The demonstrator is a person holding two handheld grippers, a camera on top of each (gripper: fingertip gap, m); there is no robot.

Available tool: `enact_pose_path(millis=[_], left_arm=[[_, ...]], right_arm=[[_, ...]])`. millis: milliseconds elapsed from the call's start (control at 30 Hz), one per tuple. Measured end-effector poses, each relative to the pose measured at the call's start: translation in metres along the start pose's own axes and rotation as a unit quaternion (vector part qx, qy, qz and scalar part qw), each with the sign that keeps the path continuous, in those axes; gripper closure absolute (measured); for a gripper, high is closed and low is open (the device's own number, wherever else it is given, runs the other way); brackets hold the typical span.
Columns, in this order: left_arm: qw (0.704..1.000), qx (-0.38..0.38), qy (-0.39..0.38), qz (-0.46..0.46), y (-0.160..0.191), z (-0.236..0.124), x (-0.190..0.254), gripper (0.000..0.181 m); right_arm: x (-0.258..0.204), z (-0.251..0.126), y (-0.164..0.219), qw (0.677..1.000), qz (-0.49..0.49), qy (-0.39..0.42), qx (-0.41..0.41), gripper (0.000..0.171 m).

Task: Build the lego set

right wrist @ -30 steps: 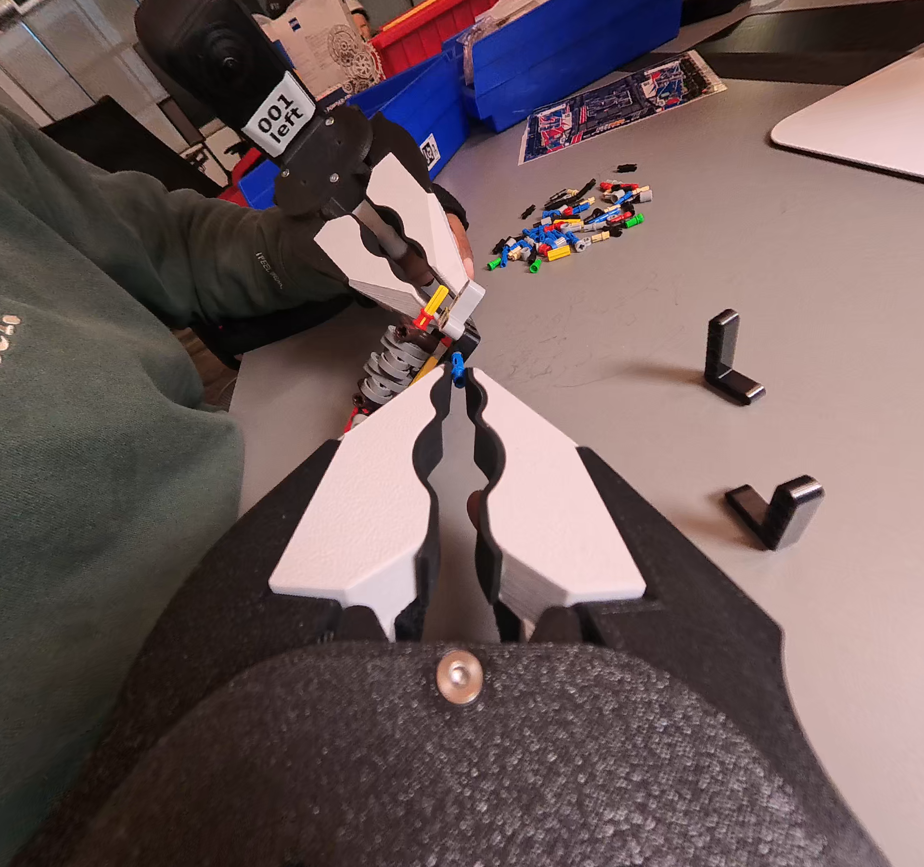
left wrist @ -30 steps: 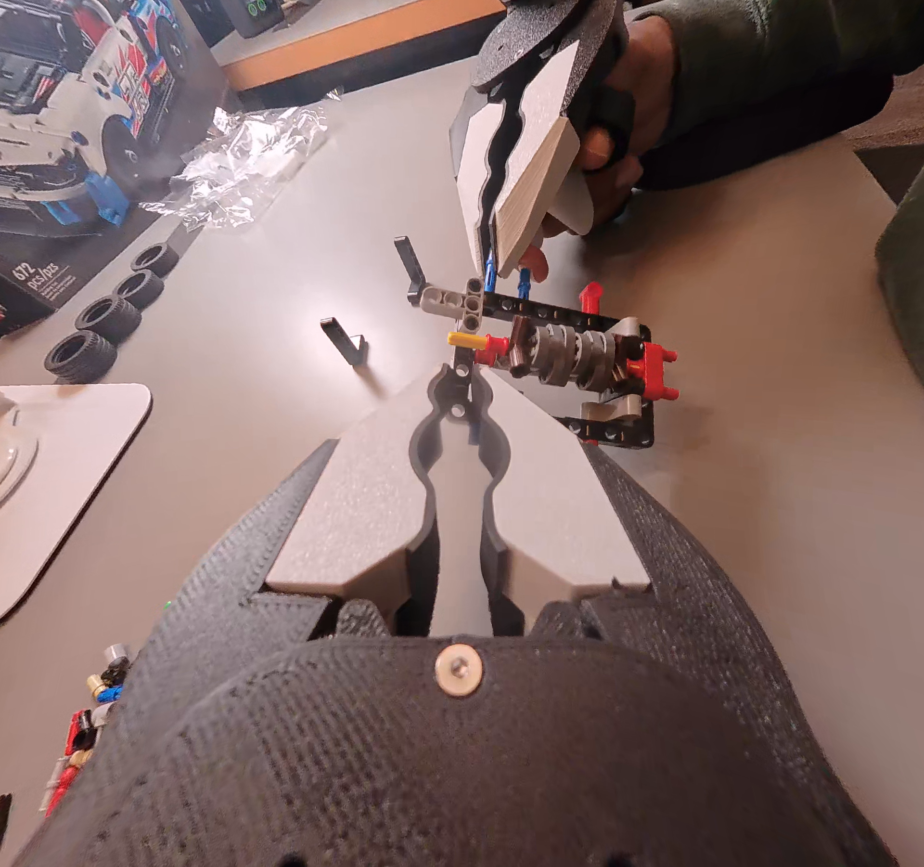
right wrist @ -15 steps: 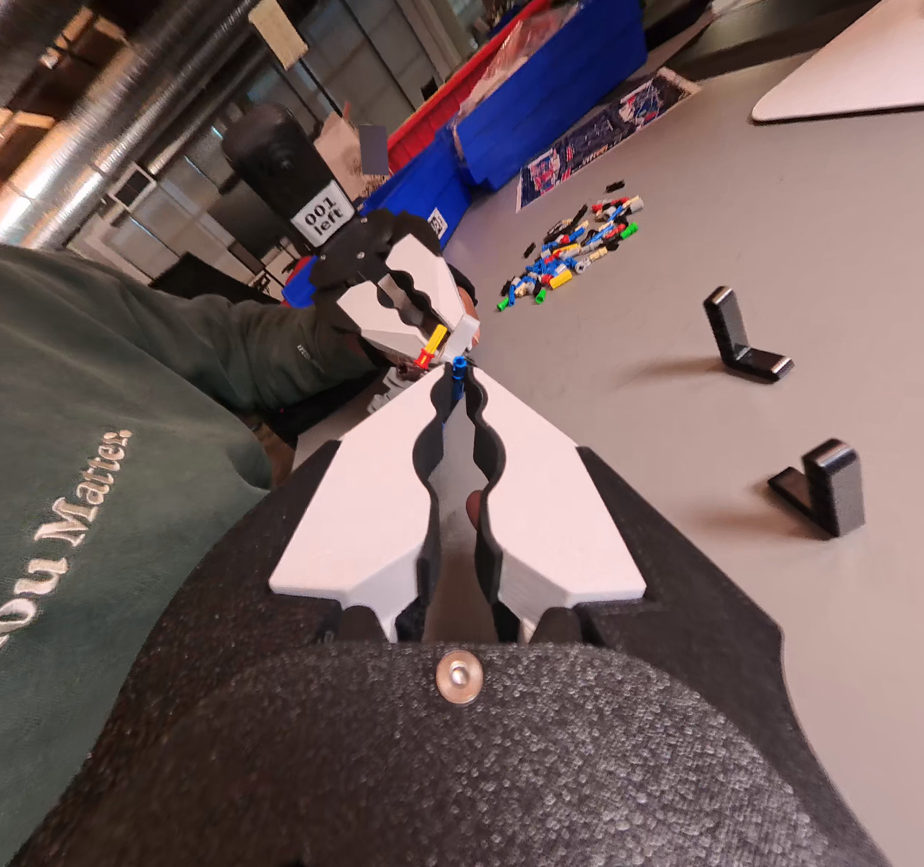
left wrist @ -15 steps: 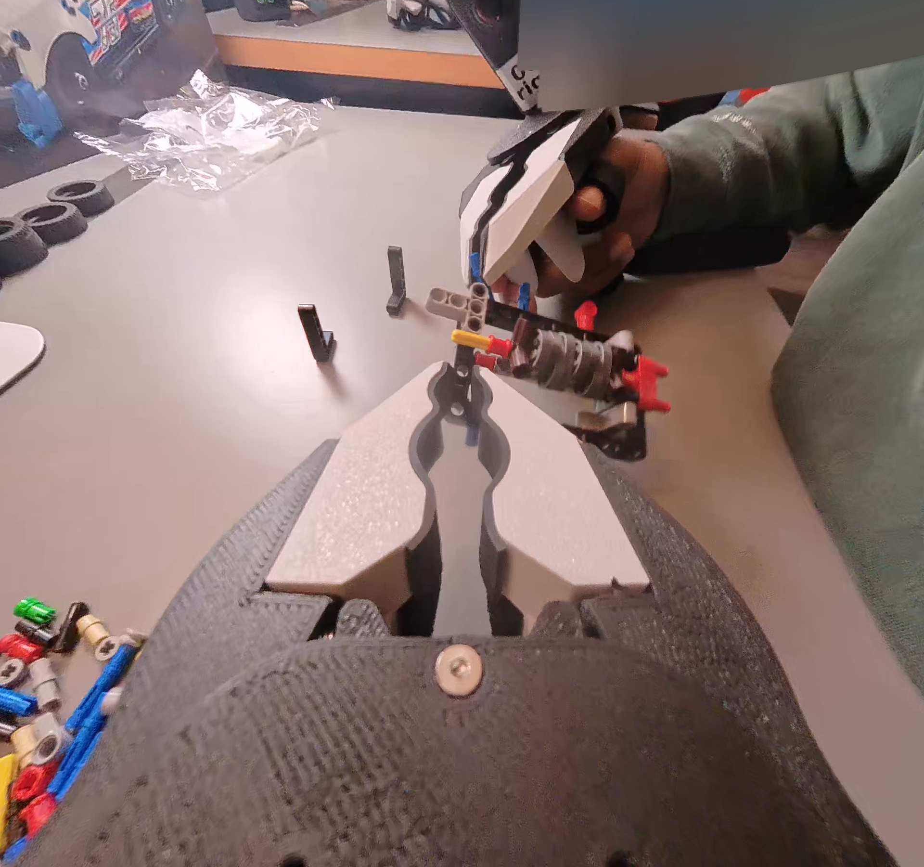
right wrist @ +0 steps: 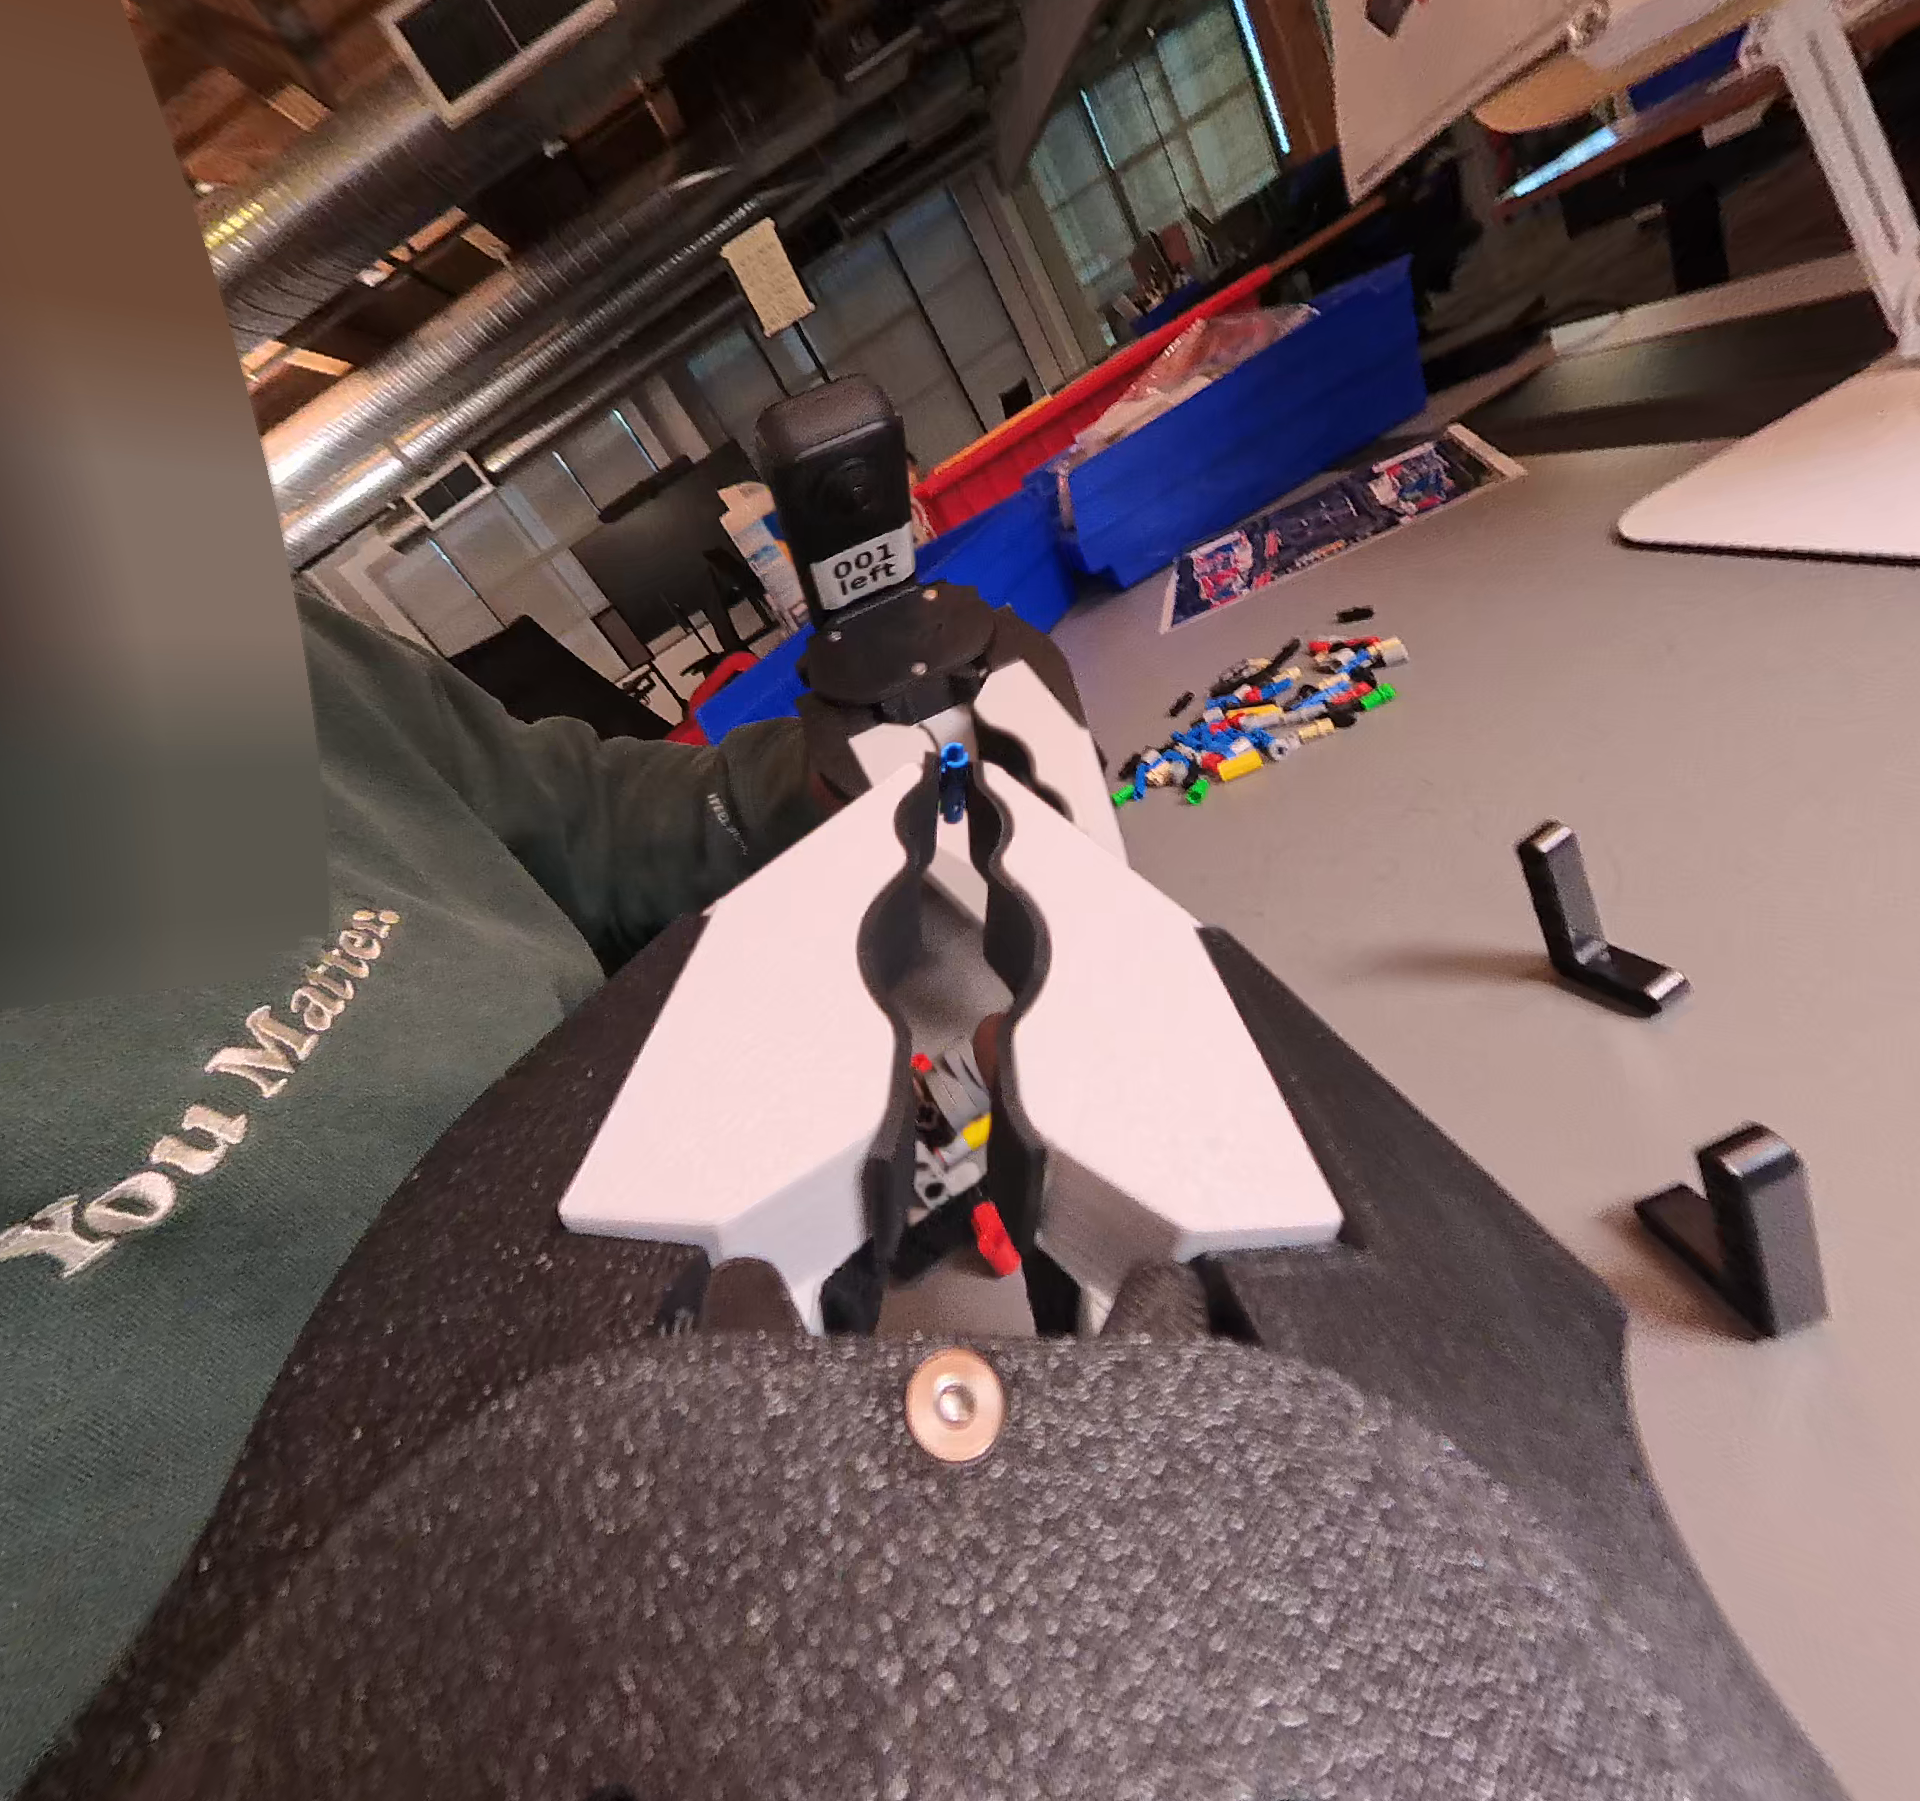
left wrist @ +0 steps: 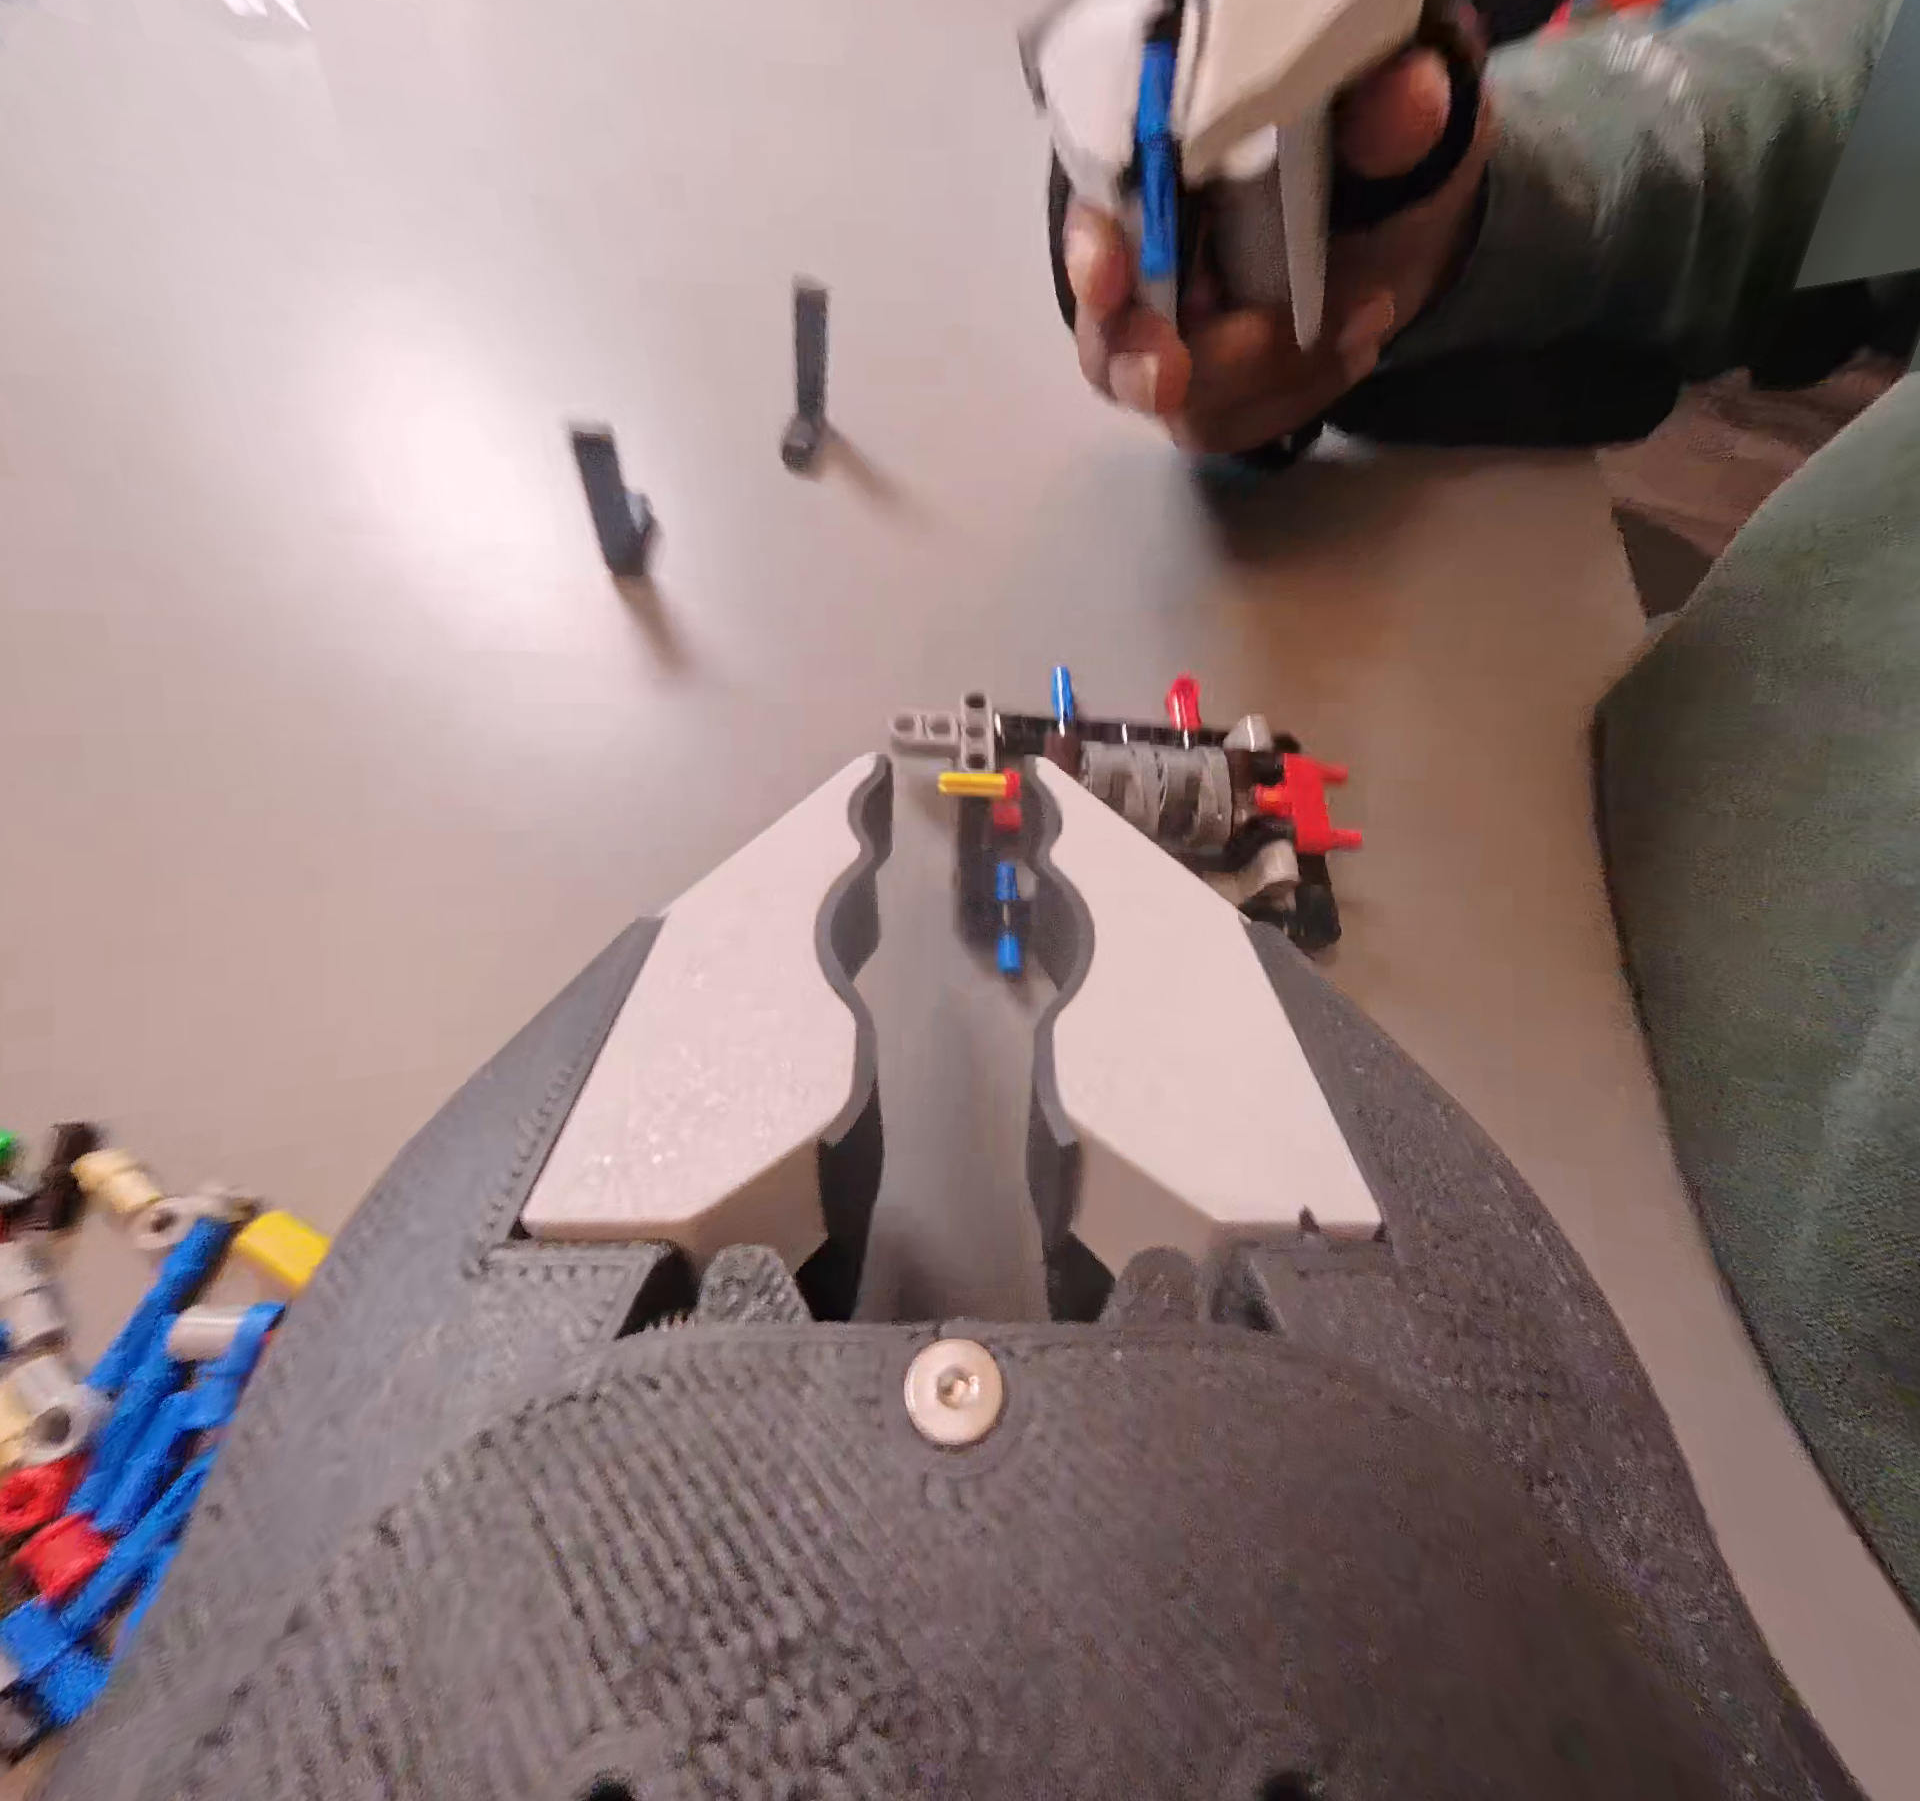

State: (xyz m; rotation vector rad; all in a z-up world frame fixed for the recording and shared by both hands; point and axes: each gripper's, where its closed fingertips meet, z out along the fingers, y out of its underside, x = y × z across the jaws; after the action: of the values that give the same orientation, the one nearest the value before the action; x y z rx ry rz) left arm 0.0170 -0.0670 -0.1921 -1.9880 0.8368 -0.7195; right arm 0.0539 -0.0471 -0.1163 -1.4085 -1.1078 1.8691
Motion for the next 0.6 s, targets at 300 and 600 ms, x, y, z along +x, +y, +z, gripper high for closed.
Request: enact_pose_path(millis=[300, 600], left_arm=[[0.970, 0.165, -0.082, 0.156, -0.094, -0.019, 0.038, 0.170], [0.939, 0.099, -0.092, 0.315, -0.076, -0.020, 0.049, 0.176]], right_arm=[[-0.025, 0.024, -0.011, 0.990, 0.105, -0.044, 0.086, 0.169], [-0.031, 0.026, 0.008, 0.983, 0.156, -0.092, 0.011, 0.168]])
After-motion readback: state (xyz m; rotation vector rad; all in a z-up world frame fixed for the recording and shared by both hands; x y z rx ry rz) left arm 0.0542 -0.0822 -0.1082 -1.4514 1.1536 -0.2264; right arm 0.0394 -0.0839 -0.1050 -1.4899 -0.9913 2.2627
